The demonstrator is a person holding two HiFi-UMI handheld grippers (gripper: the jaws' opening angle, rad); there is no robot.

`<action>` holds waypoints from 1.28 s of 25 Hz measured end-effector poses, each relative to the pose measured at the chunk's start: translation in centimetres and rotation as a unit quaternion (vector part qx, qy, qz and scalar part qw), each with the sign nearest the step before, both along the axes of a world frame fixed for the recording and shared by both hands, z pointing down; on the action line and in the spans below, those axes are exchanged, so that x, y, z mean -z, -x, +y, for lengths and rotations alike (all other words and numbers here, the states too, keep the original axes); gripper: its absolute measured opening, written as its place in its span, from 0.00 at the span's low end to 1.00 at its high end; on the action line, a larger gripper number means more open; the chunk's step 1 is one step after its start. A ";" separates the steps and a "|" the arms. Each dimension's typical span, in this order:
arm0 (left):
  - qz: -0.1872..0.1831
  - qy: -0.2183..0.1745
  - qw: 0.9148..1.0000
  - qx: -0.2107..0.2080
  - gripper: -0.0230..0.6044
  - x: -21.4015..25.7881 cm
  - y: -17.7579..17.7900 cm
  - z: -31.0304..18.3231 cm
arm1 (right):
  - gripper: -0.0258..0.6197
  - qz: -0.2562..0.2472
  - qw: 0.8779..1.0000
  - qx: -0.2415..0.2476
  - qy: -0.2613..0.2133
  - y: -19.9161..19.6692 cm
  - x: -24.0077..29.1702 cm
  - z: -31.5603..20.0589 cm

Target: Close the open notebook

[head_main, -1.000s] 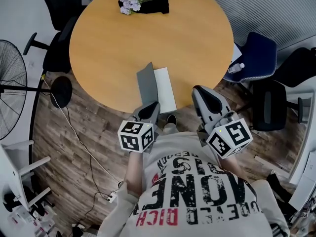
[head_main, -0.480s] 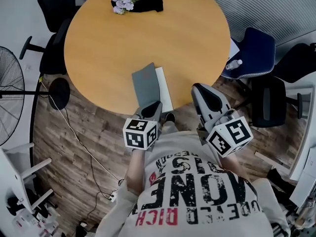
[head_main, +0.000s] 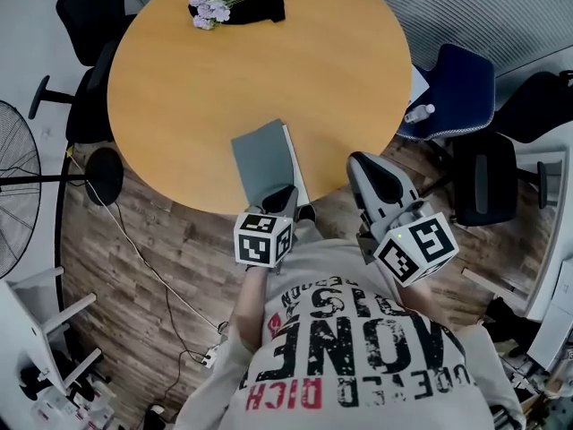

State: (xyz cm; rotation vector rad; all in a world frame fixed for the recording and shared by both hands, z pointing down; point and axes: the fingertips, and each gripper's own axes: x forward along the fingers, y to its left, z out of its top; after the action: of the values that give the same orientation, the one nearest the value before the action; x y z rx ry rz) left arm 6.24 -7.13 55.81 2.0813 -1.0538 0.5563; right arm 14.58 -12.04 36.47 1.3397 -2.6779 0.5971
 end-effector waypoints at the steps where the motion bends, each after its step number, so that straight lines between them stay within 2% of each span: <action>1: -0.001 0.002 1.000 -0.002 0.07 -0.2 -0.1 0.0 | 0.07 0.000 1.000 -0.001 0.001 -0.1 -0.1 -0.1; 13: -0.004 0.017 1.000 -0.021 0.07 -2.5 -1.6 -0.6 | 0.07 0.004 1.000 -0.012 0.007 -0.4 -0.5 -0.1; 24: -0.017 0.032 0.999 -0.032 0.08 -4.6 -2.6 -0.9 | 0.07 0.015 0.999 -0.034 0.001 -2.5 0.0 -0.6; 32: -0.056 0.056 0.996 -0.034 0.08 -6.5 -3.3 -0.9 | 0.07 0.016 1.000 -0.025 -0.006 -2.7 0.6 -0.9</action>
State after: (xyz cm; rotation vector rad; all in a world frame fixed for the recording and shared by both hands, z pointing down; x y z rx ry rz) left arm 9.57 -8.07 62.26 2.0135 -0.9948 0.7570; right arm 17.32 -12.99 35.86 1.4115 -2.6347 0.5606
